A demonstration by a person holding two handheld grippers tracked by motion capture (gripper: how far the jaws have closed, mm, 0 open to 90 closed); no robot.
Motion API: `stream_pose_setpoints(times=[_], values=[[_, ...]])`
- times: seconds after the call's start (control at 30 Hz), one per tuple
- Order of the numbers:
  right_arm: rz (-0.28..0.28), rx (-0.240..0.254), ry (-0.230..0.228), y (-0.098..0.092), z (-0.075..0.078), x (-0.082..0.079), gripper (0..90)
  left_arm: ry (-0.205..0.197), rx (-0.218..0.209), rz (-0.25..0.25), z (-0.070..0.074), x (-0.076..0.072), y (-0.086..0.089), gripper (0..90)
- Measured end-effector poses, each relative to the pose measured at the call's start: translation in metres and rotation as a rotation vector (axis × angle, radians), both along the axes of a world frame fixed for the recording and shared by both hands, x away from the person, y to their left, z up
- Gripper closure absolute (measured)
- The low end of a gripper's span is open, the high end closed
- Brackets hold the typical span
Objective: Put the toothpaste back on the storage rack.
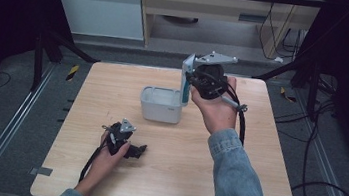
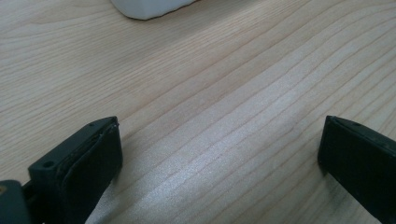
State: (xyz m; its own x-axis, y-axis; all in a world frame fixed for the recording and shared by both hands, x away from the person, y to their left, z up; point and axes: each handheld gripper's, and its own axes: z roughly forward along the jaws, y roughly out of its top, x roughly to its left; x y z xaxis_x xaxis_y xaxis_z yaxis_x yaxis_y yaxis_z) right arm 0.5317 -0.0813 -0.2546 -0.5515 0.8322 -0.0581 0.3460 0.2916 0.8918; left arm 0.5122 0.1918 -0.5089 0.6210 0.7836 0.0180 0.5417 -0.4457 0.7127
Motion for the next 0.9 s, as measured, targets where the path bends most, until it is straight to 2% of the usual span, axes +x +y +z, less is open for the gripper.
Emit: stream_pose_setpoints(times=[0.3, 0.43, 0.73, 0.9], values=[[0.004, -0.009, 0.000, 0.012, 0.006, 0.020, 83.2, 0.000, 0.001, 0.002, 0.000, 0.000, 0.000, 0.0], [0.010, -0.019, -0.017, 0.019, 0.011, 0.028, 83.2, 0.001, 0.001, 0.001, 0.000, 0.000, 0.000, 0.0], [0.008, -0.023, -0.026, 0.029, 0.010, 0.038, 83.2, 0.001, 0.003, -0.001, 0.000, 0.001, 0.000, 0.0], [0.003, -0.002, -0.020, 0.034, 0.007, 0.046, 83.2, 0.001, 0.001, 0.001, 0.000, 0.001, 0.000, 0.0]])
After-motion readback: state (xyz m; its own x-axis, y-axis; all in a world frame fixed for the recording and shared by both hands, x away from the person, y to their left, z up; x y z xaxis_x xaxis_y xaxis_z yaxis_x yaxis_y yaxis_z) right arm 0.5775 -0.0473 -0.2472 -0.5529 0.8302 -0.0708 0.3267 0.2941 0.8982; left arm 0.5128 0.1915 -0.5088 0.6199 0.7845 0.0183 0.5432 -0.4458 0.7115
